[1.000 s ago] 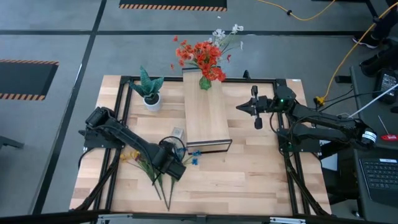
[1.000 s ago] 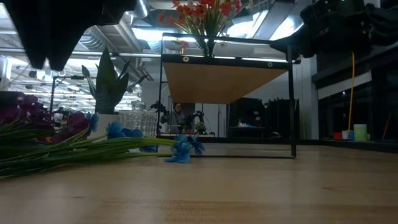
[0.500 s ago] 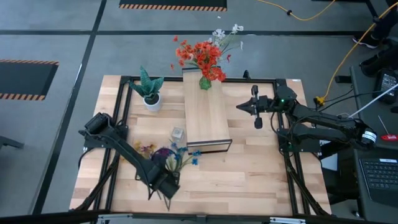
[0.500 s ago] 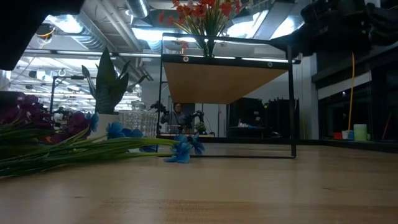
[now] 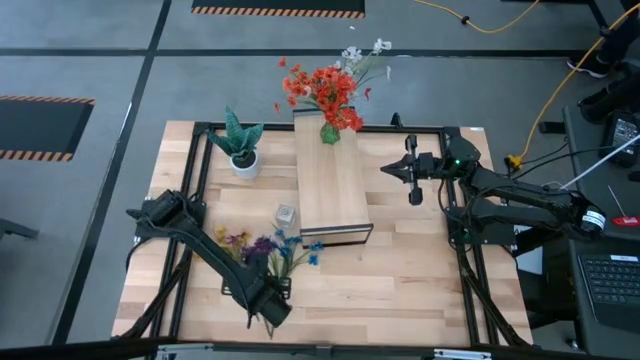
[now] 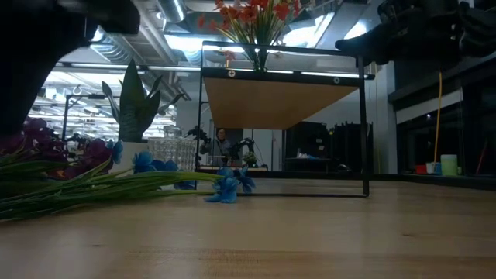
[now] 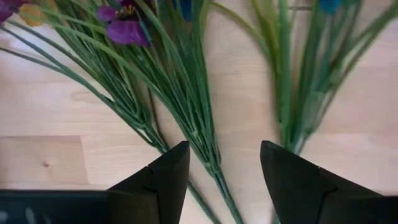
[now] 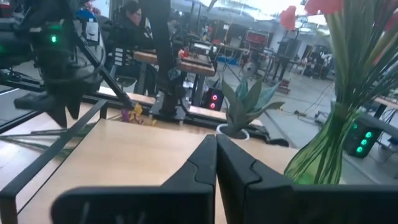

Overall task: Pick and place flowers into a vace then onto a shelf
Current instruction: Put the violet flowers into the transparent vase

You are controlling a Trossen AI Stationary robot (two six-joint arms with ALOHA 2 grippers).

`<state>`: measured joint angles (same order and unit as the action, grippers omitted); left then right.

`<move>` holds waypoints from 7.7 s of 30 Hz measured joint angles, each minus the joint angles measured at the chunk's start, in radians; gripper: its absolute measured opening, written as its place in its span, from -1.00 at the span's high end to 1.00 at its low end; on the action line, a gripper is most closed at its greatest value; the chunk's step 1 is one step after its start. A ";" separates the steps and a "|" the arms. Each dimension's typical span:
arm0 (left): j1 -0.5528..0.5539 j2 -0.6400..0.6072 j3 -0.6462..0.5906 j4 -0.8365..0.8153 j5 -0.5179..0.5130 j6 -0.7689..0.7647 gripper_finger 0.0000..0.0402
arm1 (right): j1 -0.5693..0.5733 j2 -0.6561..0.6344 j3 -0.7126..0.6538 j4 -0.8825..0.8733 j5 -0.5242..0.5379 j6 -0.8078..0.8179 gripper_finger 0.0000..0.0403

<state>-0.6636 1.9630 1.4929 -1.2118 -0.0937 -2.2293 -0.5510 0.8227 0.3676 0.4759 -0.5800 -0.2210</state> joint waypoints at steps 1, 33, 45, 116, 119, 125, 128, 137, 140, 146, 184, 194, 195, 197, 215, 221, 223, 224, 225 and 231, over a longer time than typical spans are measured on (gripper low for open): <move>-0.001 0.007 0.000 -0.001 0.000 -0.012 0.06 | 0.000 0.000 0.000 0.009 0.000 0.001 0.94; -0.047 0.050 -0.117 0.071 -0.063 -0.139 0.06 | 0.000 0.000 0.000 0.059 0.000 0.000 0.94; -0.042 0.046 -0.171 0.164 -0.058 -0.136 0.13 | 0.000 0.000 0.000 0.059 0.000 0.003 0.94; 0.005 -0.489 -0.183 -0.358 -0.948 0.389 0.91 | 0.000 0.000 0.000 0.049 0.000 0.062 0.94; 0.021 -0.540 -0.241 -0.343 -1.018 0.468 0.91 | 0.000 0.000 0.000 0.049 0.000 0.061 0.94; -0.014 -0.697 -0.448 -0.180 -1.142 0.553 0.91 | 0.000 0.000 0.000 0.049 0.000 0.060 0.94; -0.033 -0.779 -0.575 -0.045 -1.151 0.589 0.91 | 0.000 0.000 0.000 0.049 0.000 0.059 0.94; -0.035 -0.899 -0.838 0.567 -1.159 1.018 0.92 | 0.000 0.000 0.000 0.059 0.001 0.056 0.94; -0.032 -0.902 -0.845 0.788 -1.132 1.293 0.92 | 0.000 0.000 0.000 0.067 0.003 0.056 0.94; 0.033 -0.908 -0.845 1.096 -1.019 1.745 0.92 | 0.000 0.000 0.000 0.084 0.003 0.056 0.94; 0.538 -0.879 -1.215 2.070 -0.360 2.200 0.92 | 0.000 0.000 0.000 0.057 0.003 0.062 0.94; 0.538 -0.840 -1.215 2.073 -0.358 2.188 0.91 | 0.000 0.000 0.000 0.041 0.003 0.060 0.94; 0.539 -0.835 -1.215 2.072 -0.361 2.190 0.91 | 0.000 0.000 0.000 0.040 0.003 0.060 0.94; 0.543 -0.829 -1.215 2.072 -0.377 2.204 0.91 | 0.000 0.000 0.000 0.034 0.003 0.060 0.94; 0.618 -0.771 -1.267 2.091 -0.412 2.175 0.91 | 0.000 0.000 0.000 0.026 0.003 0.056 0.94; 0.618 -0.771 -1.312 2.168 -0.410 2.137 0.88 | 0.000 0.000 0.000 0.018 0.003 0.056 0.94; 0.618 -0.771 -1.320 2.188 -0.410 2.137 0.84 | 0.000 0.000 0.000 0.018 0.003 0.056 0.94; 0.618 -0.771 -1.320 2.186 -0.411 2.137 0.82 | 0.000 0.000 0.000 0.018 0.003 0.056 0.94; 0.618 -0.771 -1.320 2.185 -0.414 2.134 0.80 | 0.000 0.000 0.000 0.018 0.003 0.056 0.94; 0.618 -0.771 -1.321 2.178 -0.440 2.111 0.68 | 0.000 0.000 0.000 0.016 0.003 0.056 0.94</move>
<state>-0.0456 1.1923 0.1722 0.9659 -0.5341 -0.1181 -0.5510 0.8223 0.3679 0.4919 -0.5770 -0.1654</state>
